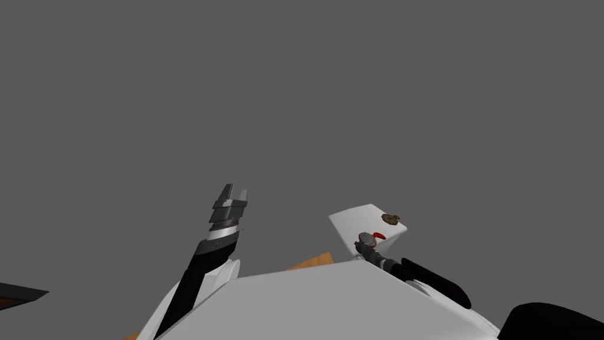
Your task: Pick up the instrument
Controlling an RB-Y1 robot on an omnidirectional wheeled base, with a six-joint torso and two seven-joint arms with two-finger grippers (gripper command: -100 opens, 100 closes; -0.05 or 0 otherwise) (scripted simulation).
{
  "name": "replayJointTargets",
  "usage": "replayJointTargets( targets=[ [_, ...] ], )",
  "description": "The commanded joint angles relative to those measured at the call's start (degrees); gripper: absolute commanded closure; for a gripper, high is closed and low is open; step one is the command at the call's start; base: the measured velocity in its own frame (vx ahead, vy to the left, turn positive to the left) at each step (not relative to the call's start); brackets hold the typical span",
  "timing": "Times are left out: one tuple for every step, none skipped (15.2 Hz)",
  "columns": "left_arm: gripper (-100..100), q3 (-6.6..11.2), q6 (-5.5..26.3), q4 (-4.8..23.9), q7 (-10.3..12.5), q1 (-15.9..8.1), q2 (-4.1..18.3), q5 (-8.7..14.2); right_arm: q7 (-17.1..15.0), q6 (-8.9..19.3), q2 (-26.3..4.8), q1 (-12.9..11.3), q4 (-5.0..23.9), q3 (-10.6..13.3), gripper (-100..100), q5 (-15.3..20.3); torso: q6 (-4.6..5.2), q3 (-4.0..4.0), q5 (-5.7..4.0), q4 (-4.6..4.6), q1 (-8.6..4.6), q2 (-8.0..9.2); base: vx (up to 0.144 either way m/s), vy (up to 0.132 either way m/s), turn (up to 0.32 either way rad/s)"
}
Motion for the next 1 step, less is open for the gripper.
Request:
replayJointTargets(
  targets=[
    [0,0.0,0.0,0.0,0.0,0.0,0.0,0.0,0.0,0.0,0.0,0.0,0.0,0.0,100,0.0,0.0,0.0,0.0,0.0,0.0,0.0,-0.024,0.008,0.007]
  ],
)
